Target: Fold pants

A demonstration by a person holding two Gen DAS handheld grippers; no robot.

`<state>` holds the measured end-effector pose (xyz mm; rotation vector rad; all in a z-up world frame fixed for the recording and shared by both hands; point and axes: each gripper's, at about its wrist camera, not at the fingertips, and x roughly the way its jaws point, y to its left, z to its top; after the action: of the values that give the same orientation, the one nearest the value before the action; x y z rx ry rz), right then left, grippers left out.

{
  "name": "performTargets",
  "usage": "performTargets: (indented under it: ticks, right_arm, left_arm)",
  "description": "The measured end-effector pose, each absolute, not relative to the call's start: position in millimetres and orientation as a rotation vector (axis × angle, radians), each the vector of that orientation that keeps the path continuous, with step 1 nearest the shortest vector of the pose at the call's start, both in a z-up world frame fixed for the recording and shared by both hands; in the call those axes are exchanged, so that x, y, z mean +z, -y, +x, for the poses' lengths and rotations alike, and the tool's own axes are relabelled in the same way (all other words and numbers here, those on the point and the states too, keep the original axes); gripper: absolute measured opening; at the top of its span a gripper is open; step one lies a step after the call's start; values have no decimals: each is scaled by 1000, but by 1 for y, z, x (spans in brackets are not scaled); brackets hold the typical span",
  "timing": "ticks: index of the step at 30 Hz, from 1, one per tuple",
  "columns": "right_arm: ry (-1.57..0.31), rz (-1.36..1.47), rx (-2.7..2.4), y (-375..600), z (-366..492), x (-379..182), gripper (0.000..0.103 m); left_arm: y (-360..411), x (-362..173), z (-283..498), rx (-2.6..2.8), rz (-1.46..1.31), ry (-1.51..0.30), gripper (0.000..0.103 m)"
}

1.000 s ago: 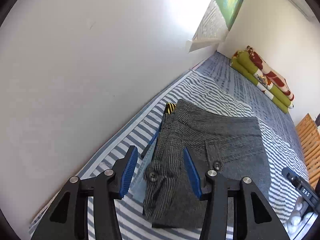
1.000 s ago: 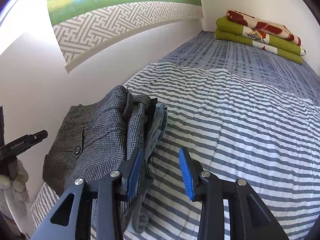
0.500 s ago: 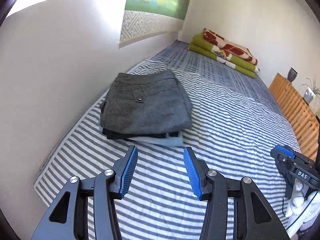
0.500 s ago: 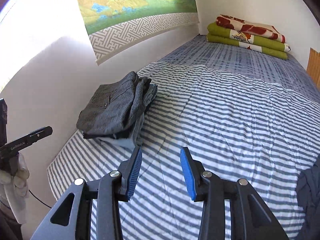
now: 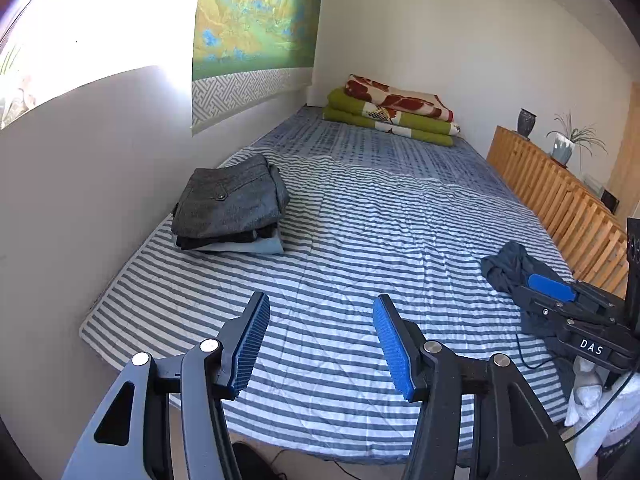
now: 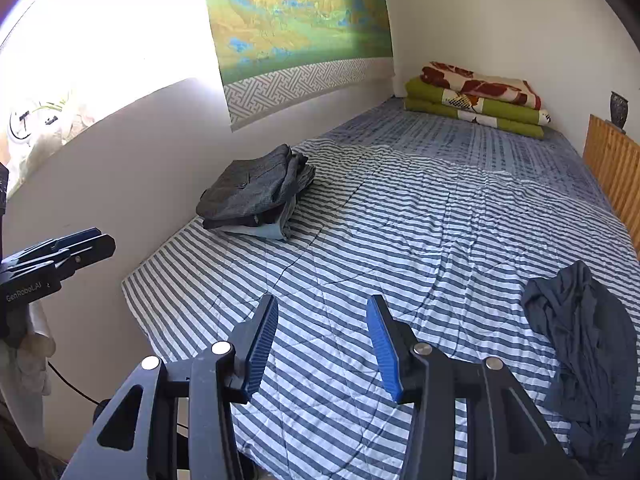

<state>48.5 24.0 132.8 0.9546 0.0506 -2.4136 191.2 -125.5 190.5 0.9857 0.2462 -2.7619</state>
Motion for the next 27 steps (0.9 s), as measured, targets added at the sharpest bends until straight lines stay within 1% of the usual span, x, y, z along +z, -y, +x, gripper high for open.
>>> performTargets:
  ticks: [4, 8, 9, 10, 13, 14, 17, 18, 19, 20, 22, 27]
  right_arm:
    - [-10, 923, -2435, -47, 85, 140, 52]
    - [-4, 897, -2458, -62, 114, 144, 56]
    - [-4, 888, -2464, -64, 121, 144, 57]
    - [-2, 880, -2468, -66, 128, 143, 60]
    - [-8, 854, -2476, -69, 146, 140, 72]
    - [-14, 848, -2481, -68, 150, 139, 74]
    - [-29, 843, -2487, -68, 160, 135, 77]
    - [-31, 837, -2491, -68, 163, 134, 79]
    - [-31, 829, -2498, -68, 166, 133, 82]
    - [-32, 821, -2505, -69, 168, 132, 85]
    - [-32, 822, -2509, -69, 172, 130, 87]
    - [-30, 867, -2505, -69, 174, 120, 88]
  left_arm:
    - [101, 194, 221, -2771, 964, -255, 64]
    - [84, 198, 247, -2763, 923, -229, 70]
    - [81, 198, 254, -2760, 917, -230, 74]
    - [78, 197, 260, -2758, 912, -233, 78]
    - [75, 193, 271, -2741, 913, -245, 82]
    - [73, 192, 274, -2735, 917, -245, 84]
    - [66, 186, 282, -2733, 924, -246, 93]
    - [65, 182, 283, -2736, 921, -248, 99]
    - [64, 180, 284, -2739, 918, -254, 103]
    - [63, 178, 286, -2740, 917, -259, 103]
    - [63, 173, 284, -2733, 925, -265, 103]
    - [71, 164, 277, -2730, 975, -290, 103]
